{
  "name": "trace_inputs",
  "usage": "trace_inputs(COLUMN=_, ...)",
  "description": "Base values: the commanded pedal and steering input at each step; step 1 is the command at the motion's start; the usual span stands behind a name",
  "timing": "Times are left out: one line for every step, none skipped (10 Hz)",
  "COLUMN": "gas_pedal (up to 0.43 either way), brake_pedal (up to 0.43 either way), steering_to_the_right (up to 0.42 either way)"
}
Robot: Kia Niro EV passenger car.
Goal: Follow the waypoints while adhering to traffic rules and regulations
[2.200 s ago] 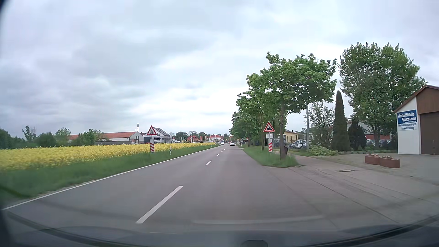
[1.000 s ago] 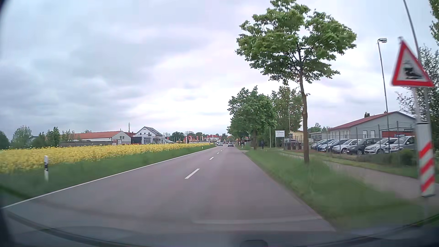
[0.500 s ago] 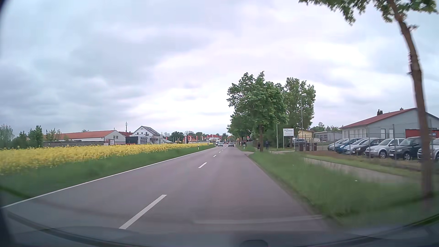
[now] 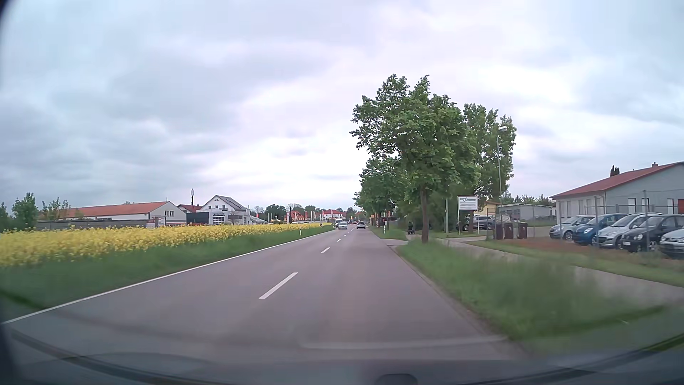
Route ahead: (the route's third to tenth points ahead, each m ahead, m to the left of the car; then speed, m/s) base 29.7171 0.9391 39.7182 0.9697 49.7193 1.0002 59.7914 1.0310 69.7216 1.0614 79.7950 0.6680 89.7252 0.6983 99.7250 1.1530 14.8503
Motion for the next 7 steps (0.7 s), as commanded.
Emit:
trace_inputs(gas_pedal=0.157, brake_pedal=0.000, steering_to_the_right=-0.002)
trace_inputs(gas_pedal=0.157, brake_pedal=0.000, steering_to_the_right=-0.002)
trace_inputs(gas_pedal=0.157, brake_pedal=0.000, steering_to_the_right=-0.002)
trace_inputs(gas_pedal=0.150, brake_pedal=0.000, steering_to_the_right=-0.002)
trace_inputs(gas_pedal=0.150, brake_pedal=0.000, steering_to_the_right=-0.003)
trace_inputs(gas_pedal=0.150, brake_pedal=0.000, steering_to_the_right=-0.003)
trace_inputs(gas_pedal=0.138, brake_pedal=0.000, steering_to_the_right=-0.002)
